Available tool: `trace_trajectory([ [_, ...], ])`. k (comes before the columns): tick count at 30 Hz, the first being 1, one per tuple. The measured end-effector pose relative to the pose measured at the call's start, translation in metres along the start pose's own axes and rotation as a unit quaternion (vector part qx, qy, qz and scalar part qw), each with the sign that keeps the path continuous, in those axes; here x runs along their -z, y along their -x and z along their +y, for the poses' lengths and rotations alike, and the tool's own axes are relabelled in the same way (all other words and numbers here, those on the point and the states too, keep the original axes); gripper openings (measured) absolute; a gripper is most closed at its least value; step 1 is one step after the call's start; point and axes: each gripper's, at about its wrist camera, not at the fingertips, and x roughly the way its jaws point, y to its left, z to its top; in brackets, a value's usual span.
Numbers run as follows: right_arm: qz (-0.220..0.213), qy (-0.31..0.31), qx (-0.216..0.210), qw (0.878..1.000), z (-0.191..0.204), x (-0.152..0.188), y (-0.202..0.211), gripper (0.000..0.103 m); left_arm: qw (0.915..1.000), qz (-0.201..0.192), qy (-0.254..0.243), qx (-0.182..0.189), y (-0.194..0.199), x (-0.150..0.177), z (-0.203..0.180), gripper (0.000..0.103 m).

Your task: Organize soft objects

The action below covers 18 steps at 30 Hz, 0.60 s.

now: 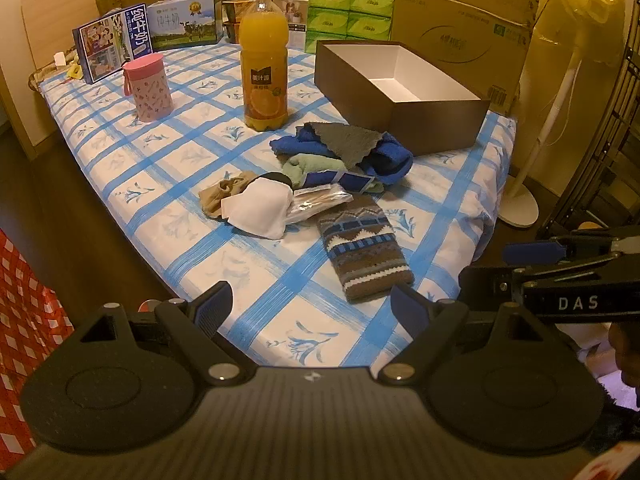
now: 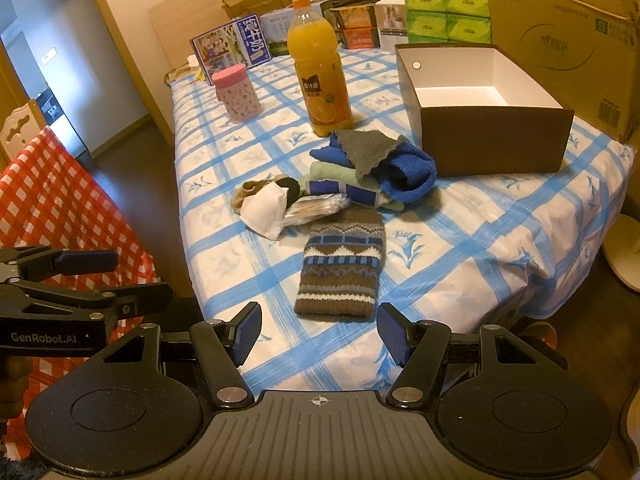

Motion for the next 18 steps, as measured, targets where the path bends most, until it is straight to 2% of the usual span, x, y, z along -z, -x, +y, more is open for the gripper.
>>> trace_trajectory([
  [14, 0.002, -0.020, -0.008, 1.000, -0.011, -0.010, -0.026, 0.064, 0.9998, 0.007, 0.007, -0.018, -0.022, -0.010, 0.014, 0.085],
  [18, -0.005, -0.031, -0.012, 0.999, -0.017, -0.017, -0.037, 0.071, 0.9996, 0.008, 0.014, -0.025, -0.032, -0.013, 0.021, 0.084],
])
